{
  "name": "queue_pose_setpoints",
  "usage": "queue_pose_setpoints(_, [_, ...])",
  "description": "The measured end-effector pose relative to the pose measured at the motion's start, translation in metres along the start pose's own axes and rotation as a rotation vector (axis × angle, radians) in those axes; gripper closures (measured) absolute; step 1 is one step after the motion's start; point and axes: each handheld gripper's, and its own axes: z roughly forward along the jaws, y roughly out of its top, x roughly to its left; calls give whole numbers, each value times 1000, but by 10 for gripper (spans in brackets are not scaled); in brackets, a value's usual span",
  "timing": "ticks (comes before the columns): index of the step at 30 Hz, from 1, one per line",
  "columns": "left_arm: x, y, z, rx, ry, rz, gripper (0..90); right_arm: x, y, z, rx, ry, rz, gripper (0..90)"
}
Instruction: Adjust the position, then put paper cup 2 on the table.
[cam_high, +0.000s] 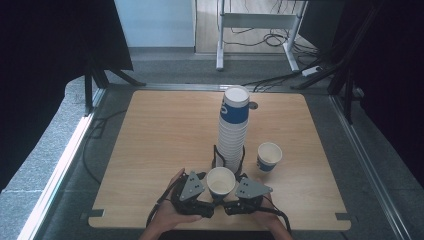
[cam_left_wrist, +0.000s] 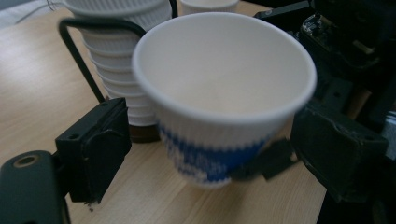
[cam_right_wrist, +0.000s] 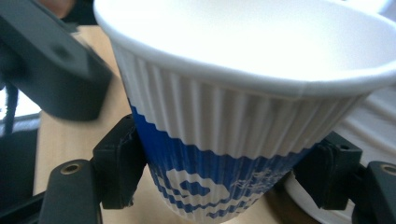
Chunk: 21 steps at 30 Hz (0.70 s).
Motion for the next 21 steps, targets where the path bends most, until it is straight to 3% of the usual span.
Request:
queue_pose_setpoints(2, [4,1,-5,-27,0,-23,133,-6,0,-6,-23,-16,34,253])
queue_pose_setpoints(6, [11,-2,-9,-37,29,-42,146,-11,2,-13,-49,-41,39,253])
queue_pose_setpoints(10, [15,-5,-7,-20,54,-60,150,-12,3,-16,-54,-47,36,253])
queue_pose_setpoints(21, [28,-14,3,18,44,-102,163,-19,3,-22,-75,-65,40,253])
